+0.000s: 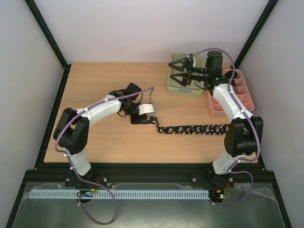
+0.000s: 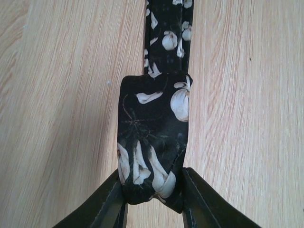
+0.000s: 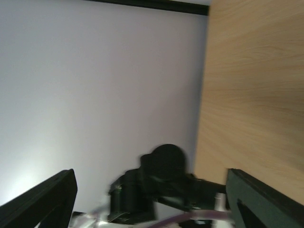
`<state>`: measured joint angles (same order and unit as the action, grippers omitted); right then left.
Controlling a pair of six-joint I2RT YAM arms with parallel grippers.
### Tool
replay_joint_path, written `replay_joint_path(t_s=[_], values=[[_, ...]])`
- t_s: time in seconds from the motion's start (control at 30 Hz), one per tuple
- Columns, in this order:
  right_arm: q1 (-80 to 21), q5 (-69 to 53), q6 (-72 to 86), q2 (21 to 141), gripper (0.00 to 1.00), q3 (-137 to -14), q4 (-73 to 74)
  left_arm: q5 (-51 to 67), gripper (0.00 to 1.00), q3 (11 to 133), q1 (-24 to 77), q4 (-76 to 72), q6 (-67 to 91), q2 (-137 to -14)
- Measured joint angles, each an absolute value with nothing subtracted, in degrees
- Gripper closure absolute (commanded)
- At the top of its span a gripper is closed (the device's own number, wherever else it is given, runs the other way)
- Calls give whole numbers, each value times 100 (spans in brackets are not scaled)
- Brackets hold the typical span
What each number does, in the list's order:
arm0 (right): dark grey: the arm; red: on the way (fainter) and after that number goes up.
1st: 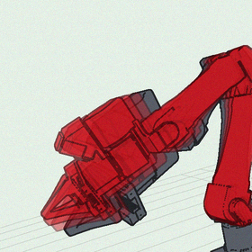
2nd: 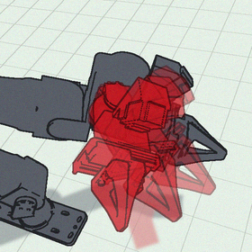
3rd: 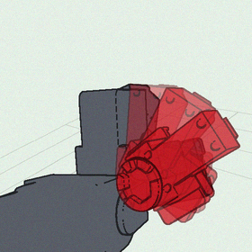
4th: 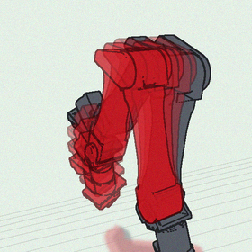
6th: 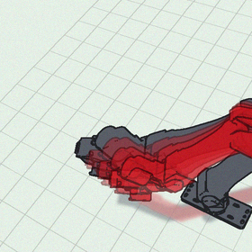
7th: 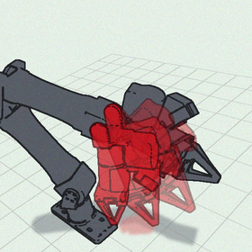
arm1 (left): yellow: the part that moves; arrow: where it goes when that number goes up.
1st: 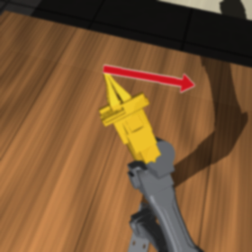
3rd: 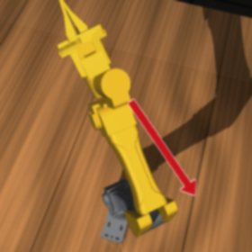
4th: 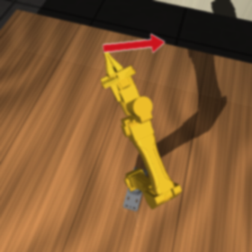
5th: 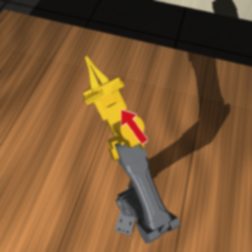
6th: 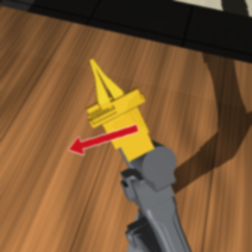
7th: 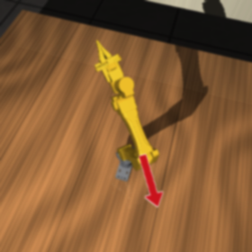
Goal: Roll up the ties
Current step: Pick up the tie from the center of the board, then roll the tie at the center of the board.
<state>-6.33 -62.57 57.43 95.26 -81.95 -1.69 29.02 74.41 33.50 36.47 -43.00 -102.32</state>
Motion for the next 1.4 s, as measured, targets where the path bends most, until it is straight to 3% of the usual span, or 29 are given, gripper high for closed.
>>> replay_joint_path(t_s=[0.2,0.3,0.53,0.87,1.1,1.23,1.4], values=[[-158,-5990,2541,9616,31,-8560,2753,3083,65,7754,3618,3487,-3800,-10807],[1,-5669,1341,9616,36,-8562,3828,3129,54,7861,3846,3295,-3483,-11061],[198,-5033,-285,9559,38,-8016,5140,3369,37,7878,4152,2644,-2823,-11284],[233,-4576,-1031,9546,45,-7524,5531,3479,36,7673,4178,1927,-2202,-11653],[228,-4370,-1061,9546,62,-7017,5476,3216,23,6737,4187,1376,-2161,-10943],[226,-3972,-1160,9546,71,-6722,5389,3103,24,7002,4268,1415,-2182,-10967],[226,-3437,-1247,9546,74,-6495,5256,3079,27,7634,4458,1461,-2134,-11493]])
